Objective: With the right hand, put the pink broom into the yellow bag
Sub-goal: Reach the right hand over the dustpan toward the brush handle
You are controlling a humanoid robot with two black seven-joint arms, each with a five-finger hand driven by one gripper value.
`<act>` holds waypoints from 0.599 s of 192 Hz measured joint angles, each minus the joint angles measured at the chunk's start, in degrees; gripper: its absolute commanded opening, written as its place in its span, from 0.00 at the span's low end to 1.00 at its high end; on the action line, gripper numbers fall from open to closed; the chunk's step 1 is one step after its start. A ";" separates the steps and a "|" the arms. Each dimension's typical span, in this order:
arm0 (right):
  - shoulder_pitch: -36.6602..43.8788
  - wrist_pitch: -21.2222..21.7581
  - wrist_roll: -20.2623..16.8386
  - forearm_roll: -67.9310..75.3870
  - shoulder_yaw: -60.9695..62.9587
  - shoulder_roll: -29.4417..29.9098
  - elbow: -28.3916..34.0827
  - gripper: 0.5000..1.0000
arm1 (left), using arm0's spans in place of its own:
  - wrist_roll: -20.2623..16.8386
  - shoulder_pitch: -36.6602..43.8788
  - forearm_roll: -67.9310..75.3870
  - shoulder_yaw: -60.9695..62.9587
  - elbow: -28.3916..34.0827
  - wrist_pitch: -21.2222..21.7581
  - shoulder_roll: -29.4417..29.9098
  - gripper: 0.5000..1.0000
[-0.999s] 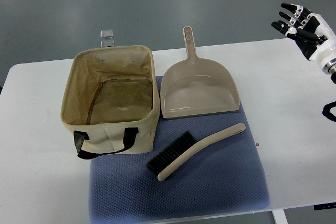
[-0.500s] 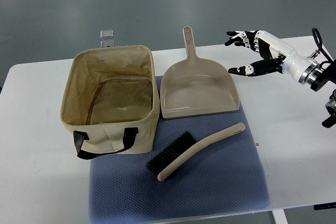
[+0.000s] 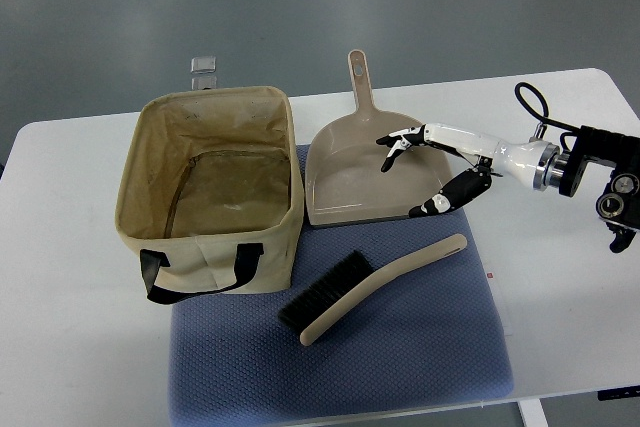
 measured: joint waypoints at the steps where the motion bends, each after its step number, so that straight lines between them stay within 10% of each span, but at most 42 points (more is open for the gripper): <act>1: 0.09 0.00 0.00 -0.15 -0.20 0.02 0.01 0.85 | 0.00 0.00 0.00 0.00 0.00 0.00 0.00 1.00; 115: 10.39 -7.13 -0.77 -10.49 -21.28 5.16 -0.77 0.85 | 0.00 0.00 0.00 0.00 0.00 0.00 0.00 1.00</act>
